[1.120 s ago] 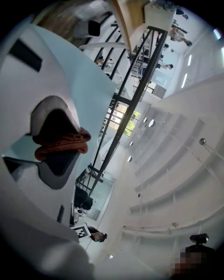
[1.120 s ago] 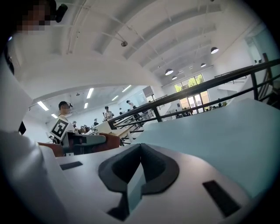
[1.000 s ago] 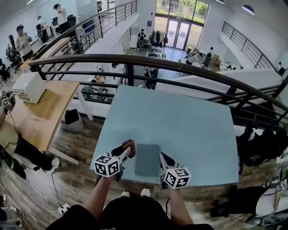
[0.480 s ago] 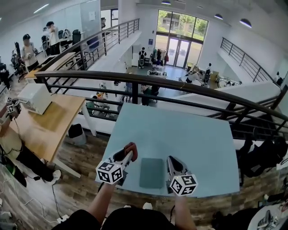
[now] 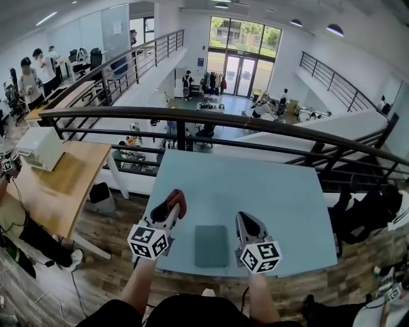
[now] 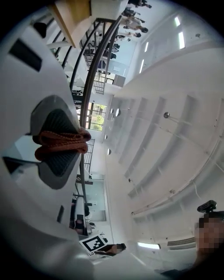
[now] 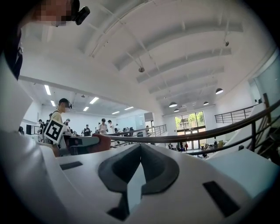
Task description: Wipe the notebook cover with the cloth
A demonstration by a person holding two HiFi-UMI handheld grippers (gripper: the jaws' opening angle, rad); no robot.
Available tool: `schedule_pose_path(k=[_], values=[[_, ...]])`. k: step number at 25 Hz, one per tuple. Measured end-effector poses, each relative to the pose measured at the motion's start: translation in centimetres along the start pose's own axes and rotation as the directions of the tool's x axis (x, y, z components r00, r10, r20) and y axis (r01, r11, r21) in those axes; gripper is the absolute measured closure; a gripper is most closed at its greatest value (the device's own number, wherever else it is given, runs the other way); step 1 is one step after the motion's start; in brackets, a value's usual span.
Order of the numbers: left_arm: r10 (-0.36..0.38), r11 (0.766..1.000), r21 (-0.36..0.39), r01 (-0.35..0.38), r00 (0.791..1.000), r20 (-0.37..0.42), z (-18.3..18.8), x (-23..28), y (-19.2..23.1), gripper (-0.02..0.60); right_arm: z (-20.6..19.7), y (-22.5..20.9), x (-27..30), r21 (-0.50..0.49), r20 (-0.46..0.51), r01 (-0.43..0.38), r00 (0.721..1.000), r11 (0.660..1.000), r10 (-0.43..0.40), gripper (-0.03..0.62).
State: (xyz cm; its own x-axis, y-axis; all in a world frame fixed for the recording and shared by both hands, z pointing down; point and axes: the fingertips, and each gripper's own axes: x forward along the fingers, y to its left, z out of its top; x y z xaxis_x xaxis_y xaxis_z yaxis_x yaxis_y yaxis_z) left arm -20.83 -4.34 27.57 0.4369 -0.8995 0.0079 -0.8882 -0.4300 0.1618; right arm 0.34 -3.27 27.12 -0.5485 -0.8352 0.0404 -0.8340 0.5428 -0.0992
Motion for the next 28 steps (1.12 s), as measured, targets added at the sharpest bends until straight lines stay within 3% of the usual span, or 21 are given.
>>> schedule_pose_path(k=[9,28], values=[[-0.031,0.997,0.071,0.026,0.997,0.066,3.4,0.8,-0.6,0.482,4.2,-0.6,0.2,-0.042,0.092,0.035,0.995,0.999,-0.031,0.588],[-0.027,0.997,0.072,0.022,0.997,0.066,3.2,0.5,0.2,0.482,3.6,-1.0,0.0,-0.01,0.1,0.047,0.994,0.999,-0.046,0.588]])
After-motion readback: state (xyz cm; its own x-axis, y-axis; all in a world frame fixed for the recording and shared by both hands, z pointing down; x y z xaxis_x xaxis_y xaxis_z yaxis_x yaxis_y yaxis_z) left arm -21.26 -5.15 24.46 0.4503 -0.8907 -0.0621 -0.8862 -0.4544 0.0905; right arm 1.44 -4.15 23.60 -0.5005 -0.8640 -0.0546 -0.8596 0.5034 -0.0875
